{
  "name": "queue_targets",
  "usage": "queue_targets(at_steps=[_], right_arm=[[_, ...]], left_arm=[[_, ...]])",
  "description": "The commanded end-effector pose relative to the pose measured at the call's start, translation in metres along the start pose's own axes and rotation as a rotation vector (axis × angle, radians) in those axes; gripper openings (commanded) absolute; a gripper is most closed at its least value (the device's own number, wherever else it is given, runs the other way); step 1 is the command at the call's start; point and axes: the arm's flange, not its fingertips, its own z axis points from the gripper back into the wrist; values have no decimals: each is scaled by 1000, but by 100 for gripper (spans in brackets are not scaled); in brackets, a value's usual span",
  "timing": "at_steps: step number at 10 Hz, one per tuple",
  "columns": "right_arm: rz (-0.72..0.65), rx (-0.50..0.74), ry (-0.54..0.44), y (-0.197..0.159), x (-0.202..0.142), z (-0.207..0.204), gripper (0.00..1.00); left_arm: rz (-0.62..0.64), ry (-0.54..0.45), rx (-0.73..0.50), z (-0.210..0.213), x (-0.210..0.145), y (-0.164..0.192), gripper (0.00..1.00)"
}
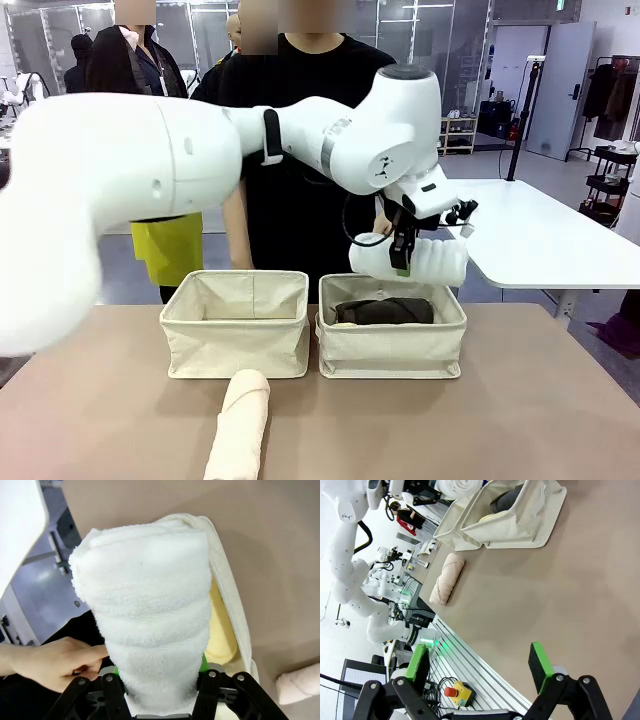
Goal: Divide the towels into two baskets.
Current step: Pick up one hotel-folded towel from the bottom of the table and place it in the Fabric basket indicated by the person.
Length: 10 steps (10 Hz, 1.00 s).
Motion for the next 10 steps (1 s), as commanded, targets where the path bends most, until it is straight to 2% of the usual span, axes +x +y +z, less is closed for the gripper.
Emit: queue_targets(at_steps=[1,3,5,7,8,9,10], right_arm=[[16,9,-18,2,-1,1,100],[16,9,-18,2,-1,1,100],[16,9,-18,2,-1,1,100],[16,9,-18,2,-1,1,100],[16,9,-18,2,-1,1,100],[16,9,-18,2,-1,1,100],[16,9,-18,2,-1,1,100]], left_arm=[[39,47,-23,-12,10,22,56],[94,90,-37,-33,10,20,56],[170,91,-51,-50,9,16,56],[176,116,-45,-64,13,9,59],[185,120,-23,-65,13,7,81],[181,122,-18,-65,12,7,84],[192,139,-2,-64,8,7,100]])
